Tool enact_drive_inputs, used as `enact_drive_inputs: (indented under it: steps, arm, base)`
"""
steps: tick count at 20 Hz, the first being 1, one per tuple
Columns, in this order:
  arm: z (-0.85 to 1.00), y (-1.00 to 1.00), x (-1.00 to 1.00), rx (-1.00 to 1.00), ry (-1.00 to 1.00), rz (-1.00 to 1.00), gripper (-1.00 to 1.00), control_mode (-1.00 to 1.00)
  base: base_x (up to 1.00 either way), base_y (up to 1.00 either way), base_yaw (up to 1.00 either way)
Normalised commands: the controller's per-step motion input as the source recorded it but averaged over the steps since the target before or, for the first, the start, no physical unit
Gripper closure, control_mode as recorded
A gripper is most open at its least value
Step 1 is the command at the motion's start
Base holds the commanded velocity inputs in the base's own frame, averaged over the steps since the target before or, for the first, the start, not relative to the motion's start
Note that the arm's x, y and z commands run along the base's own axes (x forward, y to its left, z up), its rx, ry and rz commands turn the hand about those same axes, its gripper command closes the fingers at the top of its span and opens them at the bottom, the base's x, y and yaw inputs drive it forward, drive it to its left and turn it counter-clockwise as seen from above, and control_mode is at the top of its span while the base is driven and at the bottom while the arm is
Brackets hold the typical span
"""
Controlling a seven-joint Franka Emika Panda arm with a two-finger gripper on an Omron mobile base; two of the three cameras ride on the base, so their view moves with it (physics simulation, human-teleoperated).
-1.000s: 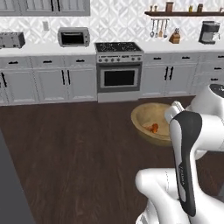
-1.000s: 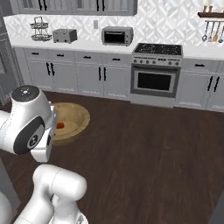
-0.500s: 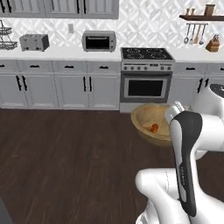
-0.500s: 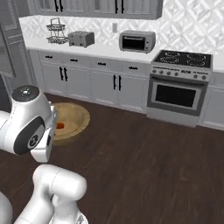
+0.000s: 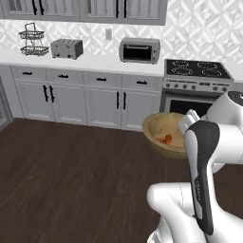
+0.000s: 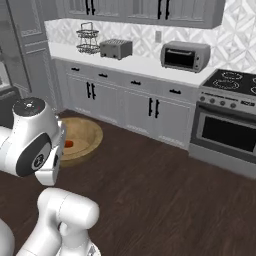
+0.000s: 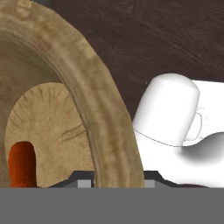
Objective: Pick the chicken drumstick and carrot from their plates and place them in the bowl. Then put the bowl in the fridge.
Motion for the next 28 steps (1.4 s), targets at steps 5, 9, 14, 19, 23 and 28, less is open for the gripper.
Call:
enact_drive_inputs:
  steps: [5,9,14,19,23,28]
  arm:
    - [0.00,0.00,0.00,0.00,0.00,0.00,1.00,1.00]
    - [0.00,0.00,0.00,0.00,0.00,0.00,1.00,1.00]
    - [0.00,0.00,0.00,0.00,0.00,0.00,1.00,1.00]
    - [0.00,0.00,0.00,0.00,0.00,0.00,1.00,1.00]
    - [0.00,0.00,0.00,0.00,0.00,0.00,1.00,1.00]
    - [0.00,0.00,0.00,0.00,0.00,0.00,1.00,1.00]
  base:
    - [1.00,0.00,0.59]
    - [1.00,0.00,0.67]
    - [0.96,0.00,0.75]
    - [0.73,-0.09,0.70]
    - [0.48,-0.29,0.64]
    - [0.37,-0.62,0.36]
